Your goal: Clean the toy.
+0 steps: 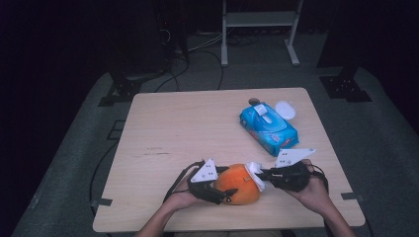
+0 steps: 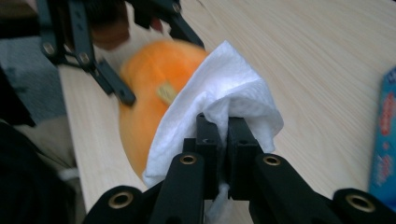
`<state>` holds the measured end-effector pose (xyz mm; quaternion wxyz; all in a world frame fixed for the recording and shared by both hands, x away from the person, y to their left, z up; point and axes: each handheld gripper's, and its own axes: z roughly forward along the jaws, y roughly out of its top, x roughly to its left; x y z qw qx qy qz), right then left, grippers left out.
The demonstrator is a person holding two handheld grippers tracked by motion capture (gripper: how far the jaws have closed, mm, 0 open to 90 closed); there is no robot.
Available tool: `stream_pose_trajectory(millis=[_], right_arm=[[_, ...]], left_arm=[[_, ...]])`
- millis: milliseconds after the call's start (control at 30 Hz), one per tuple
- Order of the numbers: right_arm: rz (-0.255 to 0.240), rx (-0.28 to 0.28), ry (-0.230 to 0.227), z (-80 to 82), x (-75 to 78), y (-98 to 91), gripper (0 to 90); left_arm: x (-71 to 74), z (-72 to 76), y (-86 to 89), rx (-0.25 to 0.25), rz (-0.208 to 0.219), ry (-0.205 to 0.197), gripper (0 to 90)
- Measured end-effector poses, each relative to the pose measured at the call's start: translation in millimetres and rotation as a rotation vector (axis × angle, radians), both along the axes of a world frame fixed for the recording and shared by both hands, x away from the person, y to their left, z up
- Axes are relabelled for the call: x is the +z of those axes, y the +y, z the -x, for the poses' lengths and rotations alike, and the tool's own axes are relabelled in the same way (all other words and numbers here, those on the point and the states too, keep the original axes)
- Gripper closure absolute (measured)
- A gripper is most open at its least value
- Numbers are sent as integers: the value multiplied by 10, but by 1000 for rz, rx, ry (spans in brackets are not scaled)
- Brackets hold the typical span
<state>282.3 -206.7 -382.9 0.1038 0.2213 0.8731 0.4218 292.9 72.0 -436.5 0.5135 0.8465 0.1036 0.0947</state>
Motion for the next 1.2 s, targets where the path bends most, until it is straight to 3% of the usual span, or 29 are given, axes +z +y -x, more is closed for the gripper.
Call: stream_pose_trajectory(millis=[67, 167, 300, 567, 900, 1200], right_arm=[[-17, 22, 0, 10, 17, 58, 848], [18, 22, -20, 25, 21, 134, 848], [20, 1, -7, -17, -24, 46, 848], [31, -23, 33, -36, -89, -105, 848], [-1, -9, 22, -46, -40, -32, 848], [-1, -17, 42, -77, -90, -84, 848]], left_arm=[[9, 18, -29, -5, -9, -11, 264], [8, 5, -13, 3, -14, -4, 264], [-17, -54, 59, 19, 2, 34, 265], [-32, -90, 97, 38, 14, 64, 260], [-17, -31, 43, 11, -4, 27, 260], [-20, -38, 45, 13, 2, 32, 258]])
